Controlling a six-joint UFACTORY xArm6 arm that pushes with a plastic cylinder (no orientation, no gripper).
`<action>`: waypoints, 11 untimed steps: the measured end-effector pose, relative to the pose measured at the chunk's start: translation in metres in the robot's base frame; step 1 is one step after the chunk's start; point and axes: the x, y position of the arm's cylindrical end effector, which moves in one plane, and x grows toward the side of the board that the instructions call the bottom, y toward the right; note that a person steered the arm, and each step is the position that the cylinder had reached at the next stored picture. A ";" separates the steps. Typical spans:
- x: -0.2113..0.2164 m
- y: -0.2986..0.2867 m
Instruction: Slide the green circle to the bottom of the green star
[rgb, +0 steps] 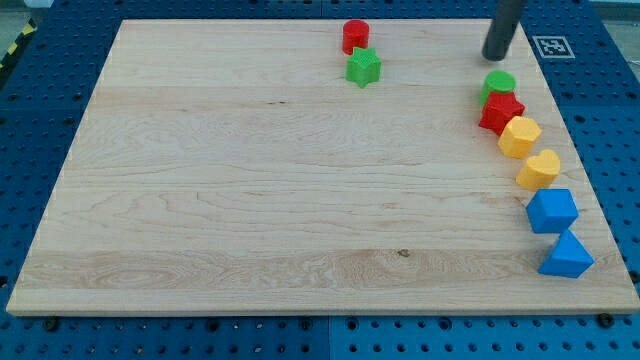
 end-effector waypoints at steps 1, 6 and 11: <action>0.048 0.013; 0.069 -0.005; 0.071 -0.100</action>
